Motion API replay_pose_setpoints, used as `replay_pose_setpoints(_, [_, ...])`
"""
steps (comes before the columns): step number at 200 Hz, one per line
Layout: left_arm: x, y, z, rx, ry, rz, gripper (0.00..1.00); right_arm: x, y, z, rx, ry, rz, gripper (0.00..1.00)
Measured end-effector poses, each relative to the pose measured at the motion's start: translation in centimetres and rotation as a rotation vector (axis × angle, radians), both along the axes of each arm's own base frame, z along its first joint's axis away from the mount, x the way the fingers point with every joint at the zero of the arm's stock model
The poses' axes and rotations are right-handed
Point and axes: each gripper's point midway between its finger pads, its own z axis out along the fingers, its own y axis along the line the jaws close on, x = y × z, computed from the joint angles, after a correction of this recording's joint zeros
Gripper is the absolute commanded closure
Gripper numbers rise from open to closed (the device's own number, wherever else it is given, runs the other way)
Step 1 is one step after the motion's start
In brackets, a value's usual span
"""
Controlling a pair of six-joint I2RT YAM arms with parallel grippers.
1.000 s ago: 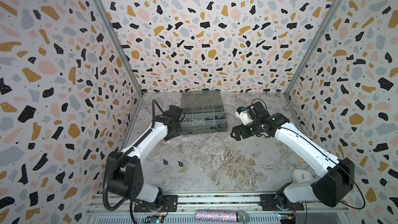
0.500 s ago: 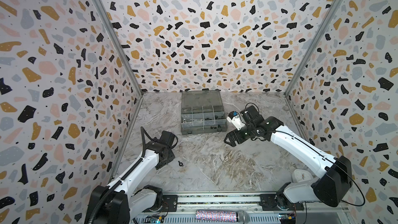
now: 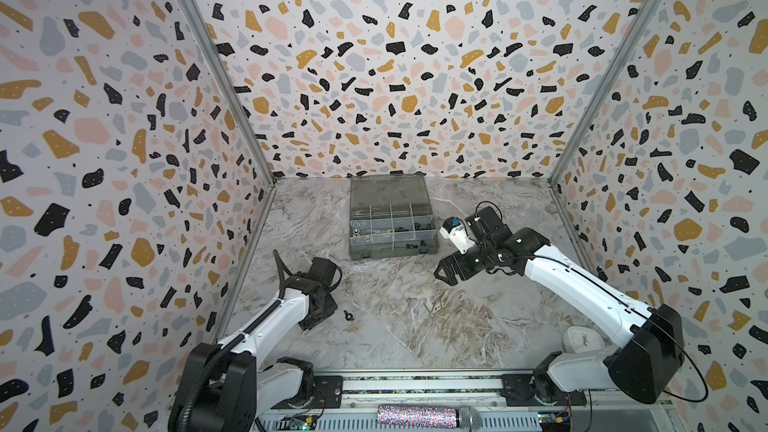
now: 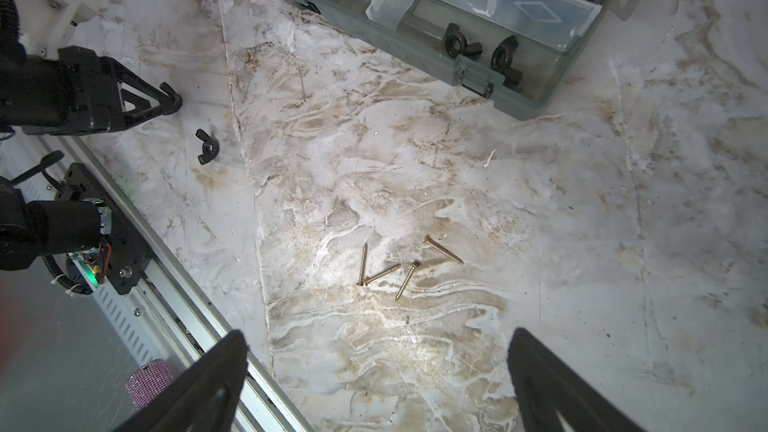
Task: Sort the screws and nuts into containers
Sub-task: 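Move the open left gripper back to a black wing nut near the robot, then lower the left gripper onto the black wing nut and close on it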
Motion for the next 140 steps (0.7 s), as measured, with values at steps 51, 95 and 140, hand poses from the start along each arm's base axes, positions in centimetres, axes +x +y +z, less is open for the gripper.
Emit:
replay_pose_setpoints(51, [0.6,0.5,-0.7,-0.001,0.011,0.004,0.62,0.1,-0.1,-0.1,-0.007,-0.004,-0.005,0.01])
replay_pose_setpoints(95, [0.8,0.4,-1.2,-0.008,0.025,-0.002,0.62,0.3,-0.4,-0.1,-0.014,-0.006,-0.015,0.01])
replay_pose_setpoints(140, [0.9,0.5,-1.2,-0.014,0.023,-0.001,0.63,0.4,-0.4,-0.4,-0.019,0.001,-0.017,0.01])
